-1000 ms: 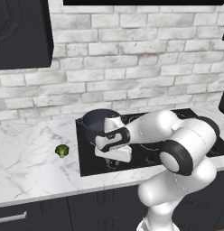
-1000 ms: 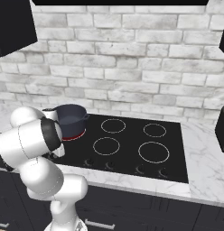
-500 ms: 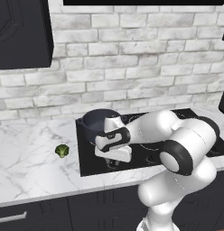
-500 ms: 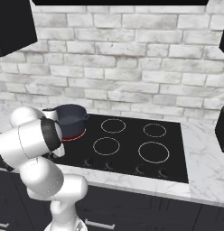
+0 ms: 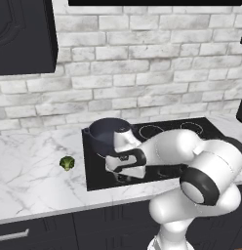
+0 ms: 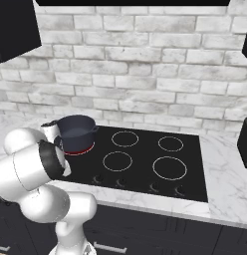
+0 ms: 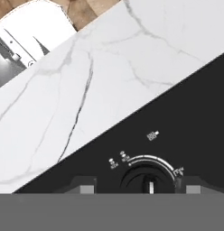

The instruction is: Turn on the burner for the pot on the stove. Wait thirty seconds for the pot to heat up. Then add the broccoli to the pot.

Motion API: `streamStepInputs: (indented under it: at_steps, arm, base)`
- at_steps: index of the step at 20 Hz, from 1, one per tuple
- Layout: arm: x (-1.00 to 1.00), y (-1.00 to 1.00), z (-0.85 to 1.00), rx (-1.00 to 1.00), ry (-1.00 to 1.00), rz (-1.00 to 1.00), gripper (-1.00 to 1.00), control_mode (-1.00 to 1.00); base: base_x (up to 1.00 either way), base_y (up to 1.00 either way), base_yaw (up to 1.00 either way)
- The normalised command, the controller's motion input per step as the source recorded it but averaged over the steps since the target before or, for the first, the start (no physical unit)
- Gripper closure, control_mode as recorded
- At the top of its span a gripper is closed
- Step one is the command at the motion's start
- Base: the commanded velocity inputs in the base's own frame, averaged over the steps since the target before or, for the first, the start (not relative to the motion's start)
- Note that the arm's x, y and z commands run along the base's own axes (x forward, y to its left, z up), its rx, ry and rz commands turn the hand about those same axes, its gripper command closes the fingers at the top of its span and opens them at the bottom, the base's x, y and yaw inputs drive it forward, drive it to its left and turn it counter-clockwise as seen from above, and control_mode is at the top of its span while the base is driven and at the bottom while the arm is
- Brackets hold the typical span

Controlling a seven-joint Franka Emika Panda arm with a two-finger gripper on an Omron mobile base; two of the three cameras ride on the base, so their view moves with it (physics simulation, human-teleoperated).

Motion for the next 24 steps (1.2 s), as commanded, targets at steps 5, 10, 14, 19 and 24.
streamStepInputs:
  at_steps: [5,10,14,19,24]
  arm:
    - [-0.29,0.00,1.00,-0.08,-0.35,0.01,-1.00,-1.00]
    - [-0.14,-0.06,1.00,0.00,-0.08,0.07,-1.00,-1.00]
    - [-0.06,0.01,1.00,0.00,-0.25,0.06,-1.00,-1.00]
    - [0.42,0.73,0.79,0.00,-0.28,0.06,-1.00,-1.00]
    - [0.87,0.96,0.81,0.00,-0.23,0.18,-1.00,-1.00]
  base:
    - [0.00,0.00,0.00]
    - [0.00,0.00,0.00]
    - [0.00,0.00,0.00]
    - [0.00,0.00,0.00]
    - [0.00,0.00,0.00]
